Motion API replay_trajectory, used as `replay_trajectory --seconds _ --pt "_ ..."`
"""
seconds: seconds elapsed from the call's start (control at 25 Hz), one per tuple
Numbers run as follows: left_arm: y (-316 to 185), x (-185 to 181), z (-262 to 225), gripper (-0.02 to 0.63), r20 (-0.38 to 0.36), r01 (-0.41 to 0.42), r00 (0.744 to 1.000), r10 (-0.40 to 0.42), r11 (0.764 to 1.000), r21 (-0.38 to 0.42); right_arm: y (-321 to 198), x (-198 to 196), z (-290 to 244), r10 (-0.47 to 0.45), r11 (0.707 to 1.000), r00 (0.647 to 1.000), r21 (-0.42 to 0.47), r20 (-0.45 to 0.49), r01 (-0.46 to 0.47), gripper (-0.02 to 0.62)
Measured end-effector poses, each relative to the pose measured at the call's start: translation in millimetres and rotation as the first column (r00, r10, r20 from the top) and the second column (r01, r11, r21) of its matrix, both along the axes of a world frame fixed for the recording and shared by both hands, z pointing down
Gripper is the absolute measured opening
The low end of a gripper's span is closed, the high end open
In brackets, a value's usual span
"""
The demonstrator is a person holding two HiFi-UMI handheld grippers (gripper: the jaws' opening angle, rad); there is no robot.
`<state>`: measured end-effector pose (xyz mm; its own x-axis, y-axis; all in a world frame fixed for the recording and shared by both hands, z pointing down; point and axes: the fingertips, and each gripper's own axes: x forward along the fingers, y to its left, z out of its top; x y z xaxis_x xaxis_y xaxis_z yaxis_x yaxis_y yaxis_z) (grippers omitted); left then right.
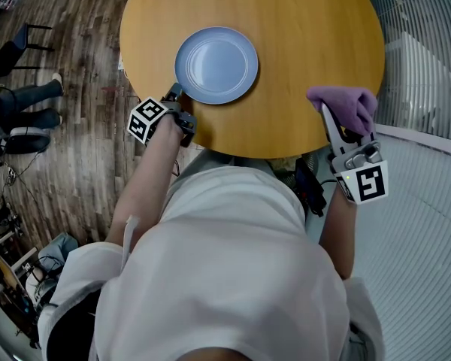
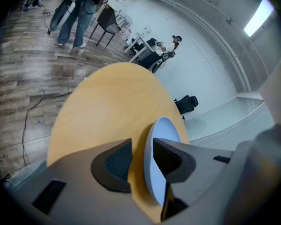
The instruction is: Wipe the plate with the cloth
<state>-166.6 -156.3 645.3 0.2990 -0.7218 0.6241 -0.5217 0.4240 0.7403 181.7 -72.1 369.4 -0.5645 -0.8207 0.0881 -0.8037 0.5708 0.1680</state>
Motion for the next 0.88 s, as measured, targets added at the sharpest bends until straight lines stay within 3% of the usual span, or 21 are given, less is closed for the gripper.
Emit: replay_trajectory --seconds 0.16,0.28,0.4,0.48,0.68,0.88 --pt "0.8 -41.3 -22.0 0.089 0.163 0.037 0.986 -0.045 0.998 0.051 -4.6 -5.6 -4.8 0.006 1.0 1.0 -0.026 0.03 -0.006 0.087" --pt "-4.2 -55.8 -43.1 0.041 0.201 0.049 0.977 -0.072 0.992 0.117 -8.8 -6.3 -7.2 -0.006 1.0 1.0 -0.01 0.029 0.006 0.087" --pt "-10.8 -61.4 -72.8 0.026 0.272 0.01 0.96 -0.065 0.98 0.2 -10.4 -7.5 -13.1 -0.015 1.0 0.999 0.004 0.038 0.014 0.087" --pt "-16.6 -63.9 -95.0 0.02 0.359 -0.051 0.932 -0.049 0.964 0.262 -11.9 -7.8 -14.2 -0.025 1.0 0.999 0.019 0.034 0.024 0.087" --pt "-30.2 -62.7 -141.8 0.014 0.535 -0.231 0.845 -0.019 0.889 0.396 -20.3 1.3 -5.9 0.001 1.0 0.995 0.018 0.099 -0.003 0.087" --pt "-32.1 -54.6 -199.7 0.014 0.673 -0.429 0.739 -0.014 0.76 0.488 -25.0 21.0 -21.8 0.101 0.994 0.977 0.021 0.188 -0.107 0.087"
